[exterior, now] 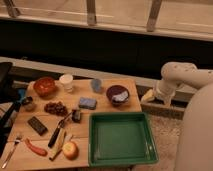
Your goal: Place banana in metal cup
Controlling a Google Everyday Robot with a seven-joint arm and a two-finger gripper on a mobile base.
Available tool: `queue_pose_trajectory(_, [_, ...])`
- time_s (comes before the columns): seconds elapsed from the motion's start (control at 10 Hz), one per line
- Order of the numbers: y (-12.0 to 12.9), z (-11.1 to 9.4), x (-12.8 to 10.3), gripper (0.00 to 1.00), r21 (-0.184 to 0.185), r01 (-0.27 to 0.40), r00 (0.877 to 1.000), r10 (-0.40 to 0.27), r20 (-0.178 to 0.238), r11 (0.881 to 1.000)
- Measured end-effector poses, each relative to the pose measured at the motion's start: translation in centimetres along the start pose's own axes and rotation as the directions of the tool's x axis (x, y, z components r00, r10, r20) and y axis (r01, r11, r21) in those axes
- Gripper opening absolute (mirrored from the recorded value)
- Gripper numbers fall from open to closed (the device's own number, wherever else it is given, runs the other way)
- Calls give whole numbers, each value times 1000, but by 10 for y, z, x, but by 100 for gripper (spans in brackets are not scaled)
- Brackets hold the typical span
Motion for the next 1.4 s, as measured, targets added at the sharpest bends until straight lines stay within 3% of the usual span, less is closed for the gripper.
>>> queue_pose_trajectory(0.6, [0, -1, 0, 80, 2, 1, 1000, -1, 3, 1000])
queue_pose_trajectory(0.7, [-1, -3, -1, 80, 17, 13, 1000, -13, 1, 1000])
queue_pose_trajectory(0.9, [16, -2, -4, 80, 23, 55, 998, -55, -11, 998])
queue_pose_trajectory(1.2, [79, 8, -7, 80, 5, 155, 987, -154, -50, 988])
queue_pose_trajectory(1.4, [136, 16, -4, 80, -32, 236, 968, -237, -77, 971])
